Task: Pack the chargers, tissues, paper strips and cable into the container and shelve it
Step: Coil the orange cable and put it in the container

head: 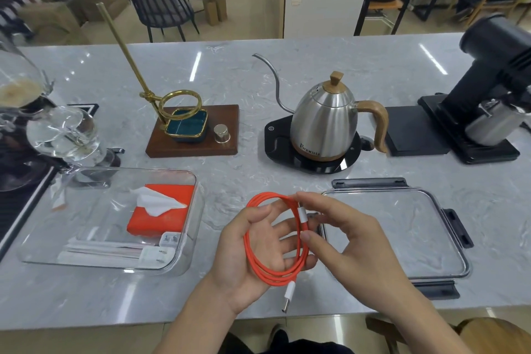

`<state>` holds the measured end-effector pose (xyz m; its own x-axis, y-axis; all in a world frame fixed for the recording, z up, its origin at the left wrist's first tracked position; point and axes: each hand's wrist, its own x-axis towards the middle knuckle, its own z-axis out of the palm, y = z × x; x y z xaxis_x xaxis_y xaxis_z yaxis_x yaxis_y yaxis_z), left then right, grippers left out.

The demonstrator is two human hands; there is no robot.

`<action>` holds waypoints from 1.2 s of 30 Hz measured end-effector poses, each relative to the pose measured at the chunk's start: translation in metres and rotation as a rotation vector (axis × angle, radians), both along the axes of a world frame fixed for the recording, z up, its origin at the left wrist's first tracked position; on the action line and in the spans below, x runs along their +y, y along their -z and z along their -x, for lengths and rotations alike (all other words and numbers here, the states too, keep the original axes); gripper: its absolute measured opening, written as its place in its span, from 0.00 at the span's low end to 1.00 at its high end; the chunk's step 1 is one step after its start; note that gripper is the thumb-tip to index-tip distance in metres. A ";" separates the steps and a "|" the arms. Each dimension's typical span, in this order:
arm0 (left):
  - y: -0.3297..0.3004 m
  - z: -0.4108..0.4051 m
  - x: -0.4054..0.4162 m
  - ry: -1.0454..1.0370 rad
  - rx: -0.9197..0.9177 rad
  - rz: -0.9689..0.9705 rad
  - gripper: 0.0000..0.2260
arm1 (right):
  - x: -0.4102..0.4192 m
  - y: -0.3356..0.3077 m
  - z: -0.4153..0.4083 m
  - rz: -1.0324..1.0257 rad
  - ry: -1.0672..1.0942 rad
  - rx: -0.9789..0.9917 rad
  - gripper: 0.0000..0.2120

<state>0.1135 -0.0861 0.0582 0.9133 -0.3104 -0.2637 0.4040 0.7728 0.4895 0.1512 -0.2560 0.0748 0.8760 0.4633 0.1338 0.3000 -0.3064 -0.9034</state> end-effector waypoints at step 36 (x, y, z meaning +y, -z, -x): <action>-0.029 0.052 0.198 -0.464 -0.231 -0.173 0.30 | 0.223 -0.011 0.027 -0.443 -0.364 0.950 0.17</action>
<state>0.0618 0.1121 0.0869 0.9843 0.1691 -0.0516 -0.0933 0.7450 0.6605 0.1246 -0.0326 0.0857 0.5316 0.7912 -0.3023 -0.5664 0.0667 -0.8215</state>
